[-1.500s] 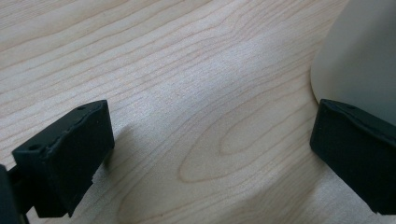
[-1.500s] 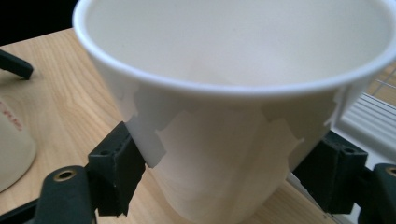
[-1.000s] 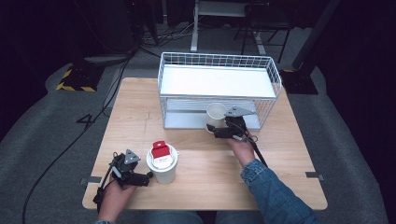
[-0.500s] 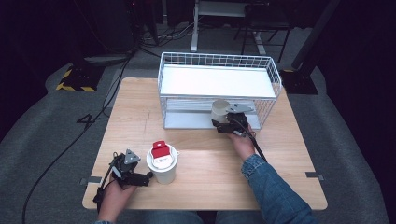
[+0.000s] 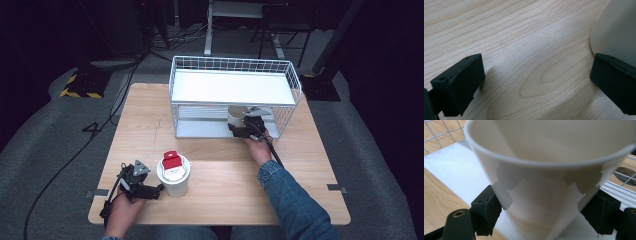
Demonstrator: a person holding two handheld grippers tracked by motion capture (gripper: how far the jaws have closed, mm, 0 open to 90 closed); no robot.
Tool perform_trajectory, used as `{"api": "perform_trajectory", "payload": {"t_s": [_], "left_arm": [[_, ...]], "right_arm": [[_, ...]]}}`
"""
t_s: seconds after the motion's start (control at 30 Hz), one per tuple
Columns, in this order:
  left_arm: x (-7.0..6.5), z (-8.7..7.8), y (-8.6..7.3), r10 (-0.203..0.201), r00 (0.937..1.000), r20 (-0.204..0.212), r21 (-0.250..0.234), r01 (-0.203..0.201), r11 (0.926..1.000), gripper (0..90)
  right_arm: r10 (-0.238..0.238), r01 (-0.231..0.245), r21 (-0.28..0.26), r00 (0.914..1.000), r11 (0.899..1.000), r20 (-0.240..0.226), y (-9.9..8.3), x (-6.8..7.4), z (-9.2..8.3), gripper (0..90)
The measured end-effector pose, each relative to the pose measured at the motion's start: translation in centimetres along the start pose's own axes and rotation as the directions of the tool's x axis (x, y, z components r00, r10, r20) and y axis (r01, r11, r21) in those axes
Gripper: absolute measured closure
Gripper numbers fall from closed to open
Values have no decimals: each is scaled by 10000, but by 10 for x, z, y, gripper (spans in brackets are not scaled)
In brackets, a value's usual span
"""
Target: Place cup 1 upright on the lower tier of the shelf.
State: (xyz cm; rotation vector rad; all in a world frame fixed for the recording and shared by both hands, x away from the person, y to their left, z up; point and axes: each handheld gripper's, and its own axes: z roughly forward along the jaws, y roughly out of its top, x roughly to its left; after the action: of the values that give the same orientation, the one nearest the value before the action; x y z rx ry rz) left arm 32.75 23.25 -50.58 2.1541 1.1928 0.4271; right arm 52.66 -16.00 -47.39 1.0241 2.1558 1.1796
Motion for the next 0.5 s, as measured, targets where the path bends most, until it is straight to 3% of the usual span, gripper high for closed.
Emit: {"api": "perform_trajectory", "payload": {"t_s": [0.13, 0.5], "left_arm": [[0, 0, 0, -2, 10000, 0, 4, 2, 10000, 3], [0, 0, 0, 12, 10000, 9, -33, -12, 10000, 3]], "right_arm": [[507, -508, -106, 9987, 9987, -81, -4, -7, 3, 238], [561, -562, -203, 9984, 9982, -40, -5, -10, 4, 238]]}}
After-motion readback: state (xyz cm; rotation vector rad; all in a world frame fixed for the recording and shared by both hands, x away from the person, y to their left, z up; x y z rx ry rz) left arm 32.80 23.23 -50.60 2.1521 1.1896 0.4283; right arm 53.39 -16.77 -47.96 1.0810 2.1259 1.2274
